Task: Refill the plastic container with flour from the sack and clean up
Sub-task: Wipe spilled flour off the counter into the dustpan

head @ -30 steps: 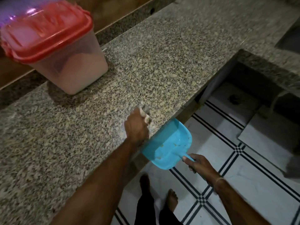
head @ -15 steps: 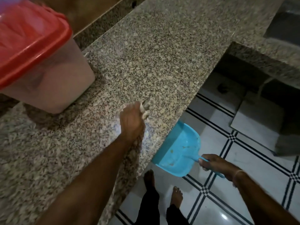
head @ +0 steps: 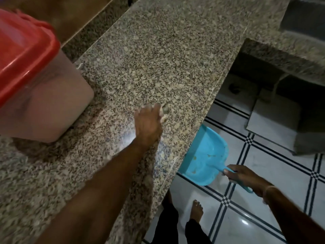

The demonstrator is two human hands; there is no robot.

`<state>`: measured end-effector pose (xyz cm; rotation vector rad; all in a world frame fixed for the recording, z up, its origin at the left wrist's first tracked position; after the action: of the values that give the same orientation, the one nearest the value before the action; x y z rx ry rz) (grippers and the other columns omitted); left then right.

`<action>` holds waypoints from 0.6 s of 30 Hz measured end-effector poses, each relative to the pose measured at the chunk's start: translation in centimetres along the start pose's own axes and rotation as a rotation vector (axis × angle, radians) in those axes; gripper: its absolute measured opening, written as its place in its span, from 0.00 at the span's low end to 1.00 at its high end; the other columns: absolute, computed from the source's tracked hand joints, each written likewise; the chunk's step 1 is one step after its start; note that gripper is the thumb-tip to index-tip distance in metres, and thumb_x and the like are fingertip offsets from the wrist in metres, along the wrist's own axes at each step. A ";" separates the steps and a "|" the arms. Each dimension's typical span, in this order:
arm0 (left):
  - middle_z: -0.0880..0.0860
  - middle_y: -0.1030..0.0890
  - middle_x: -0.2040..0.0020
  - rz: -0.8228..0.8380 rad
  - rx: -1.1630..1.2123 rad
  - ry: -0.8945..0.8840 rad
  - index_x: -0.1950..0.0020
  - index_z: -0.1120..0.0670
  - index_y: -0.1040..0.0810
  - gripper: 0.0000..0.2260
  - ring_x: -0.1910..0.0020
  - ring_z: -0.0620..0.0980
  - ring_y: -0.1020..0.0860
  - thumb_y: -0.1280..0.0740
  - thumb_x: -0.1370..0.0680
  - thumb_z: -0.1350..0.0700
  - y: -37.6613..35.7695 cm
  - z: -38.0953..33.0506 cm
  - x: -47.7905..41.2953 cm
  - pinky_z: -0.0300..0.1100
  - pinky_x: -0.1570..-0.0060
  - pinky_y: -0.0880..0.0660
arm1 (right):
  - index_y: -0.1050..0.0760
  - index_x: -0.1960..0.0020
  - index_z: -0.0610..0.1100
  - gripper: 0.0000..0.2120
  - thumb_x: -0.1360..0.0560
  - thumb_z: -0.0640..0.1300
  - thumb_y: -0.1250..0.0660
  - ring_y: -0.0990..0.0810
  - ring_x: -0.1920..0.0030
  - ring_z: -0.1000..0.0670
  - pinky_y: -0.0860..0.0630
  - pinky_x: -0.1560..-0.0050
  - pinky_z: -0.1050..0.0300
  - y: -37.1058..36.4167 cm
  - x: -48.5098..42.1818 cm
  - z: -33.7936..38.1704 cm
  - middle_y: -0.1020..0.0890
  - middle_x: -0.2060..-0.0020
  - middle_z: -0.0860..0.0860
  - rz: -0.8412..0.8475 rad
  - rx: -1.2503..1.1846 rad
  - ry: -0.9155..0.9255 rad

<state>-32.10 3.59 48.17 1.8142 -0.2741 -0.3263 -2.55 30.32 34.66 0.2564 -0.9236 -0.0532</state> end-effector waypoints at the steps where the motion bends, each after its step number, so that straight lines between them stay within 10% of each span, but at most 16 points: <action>1: 0.47 0.22 0.51 -0.003 0.037 -0.002 0.35 0.47 0.26 0.11 0.55 0.47 0.23 0.38 0.16 0.47 0.2 -0.2 -0.7 0.43 0.52 0.30 | 0.15 0.46 0.45 0.10 0.18 0.50 0.32 0.17 0.55 0.53 0.21 0.54 0.64 0.1 0.1 0.2 0.15 0.58 0.53 0.006 0.005 0.010; 5: 0.55 0.18 0.46 -0.077 0.009 0.339 0.33 0.55 0.26 0.13 0.52 0.56 0.18 0.40 0.15 0.52 0.4 7.4 -6.1 0.49 0.54 0.20 | 0.14 0.47 0.49 0.08 0.19 0.50 0.31 0.16 0.54 0.53 0.20 0.53 0.63 1.3 0.1 -0.1 0.14 0.59 0.56 0.006 0.008 0.035; 12: 0.53 0.19 0.49 -0.126 -0.074 0.184 0.38 0.51 0.25 0.19 0.54 0.53 0.20 0.47 0.17 0.42 -0.2 3.1 -8.3 0.51 0.56 0.19 | 0.13 0.45 0.57 0.09 0.20 0.57 0.30 0.15 0.46 0.44 0.19 0.39 0.44 2.1 -1.5 -1.8 0.13 0.51 0.47 -0.053 0.026 0.065; 16: 0.49 0.21 0.54 0.055 0.078 -0.217 0.37 0.48 0.23 0.12 0.56 0.49 0.22 0.40 0.16 0.46 -2.6 -6.4 -6.0 0.50 0.47 0.24 | 0.14 0.45 0.59 0.09 0.21 0.58 0.30 0.15 0.47 0.45 0.17 0.40 0.44 2.4 -1.9 -1.3 0.13 0.52 0.50 -0.044 0.036 0.076; 18: 0.49 0.21 0.54 -0.038 0.113 -0.056 0.38 0.50 0.22 0.11 0.57 0.51 0.22 0.38 0.17 0.49 -1.2 -3.0 -8.6 0.51 0.48 0.24 | 0.13 0.45 0.57 0.08 0.21 0.56 0.29 0.15 0.47 0.45 0.18 0.40 0.45 3.1 -1.7 -0.9 0.13 0.52 0.50 -0.047 0.016 0.083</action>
<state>-39.06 9.62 48.43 1.9251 -0.3028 -0.3955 -3.07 33.73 33.51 0.2930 -0.8362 -0.0781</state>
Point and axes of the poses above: each hand's wrist, its own x-axis away from the middle knuckle, its own y-axis out of the back of the hand, z = x × y, the point moved 8 cm from there along -x, towards the middle knuckle
